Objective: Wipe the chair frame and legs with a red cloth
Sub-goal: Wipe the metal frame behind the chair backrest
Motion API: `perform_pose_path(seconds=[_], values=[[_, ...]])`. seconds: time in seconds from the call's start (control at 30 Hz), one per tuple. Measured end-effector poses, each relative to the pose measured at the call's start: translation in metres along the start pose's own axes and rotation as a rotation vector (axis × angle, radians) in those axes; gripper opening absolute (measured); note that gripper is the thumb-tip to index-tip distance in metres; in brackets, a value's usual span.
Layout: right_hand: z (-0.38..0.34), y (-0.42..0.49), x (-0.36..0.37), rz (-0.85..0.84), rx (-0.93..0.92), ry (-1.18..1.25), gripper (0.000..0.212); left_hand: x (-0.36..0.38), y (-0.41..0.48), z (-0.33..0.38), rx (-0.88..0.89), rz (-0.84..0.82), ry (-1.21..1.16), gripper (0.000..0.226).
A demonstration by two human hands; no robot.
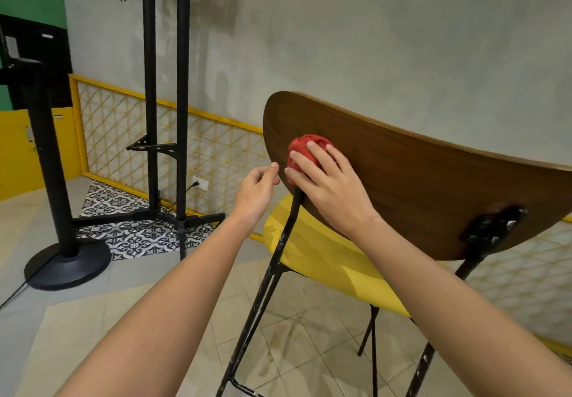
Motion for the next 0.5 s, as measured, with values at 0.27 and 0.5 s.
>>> perform_pose_path(seconds=[0.27,0.5], values=[[-0.012,-0.034,0.019,-0.079,-0.225,0.005,0.03,0.001,0.002,0.001,0.008,-0.007,0.051,0.021],[0.002,-0.016,0.007,0.092,0.014,0.073,0.035,0.006,0.003,0.006,0.019,-0.008,0.039,0.024]])
Point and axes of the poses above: each hand's wrist, its own y-axis towards the middle knuckle, its own x-axis out of the palm, z = x × y, the point moved 1 cm from there along y, towards the middle knuckle, and after that the axes turned 10 degrees about x, right-handed, at the moved point
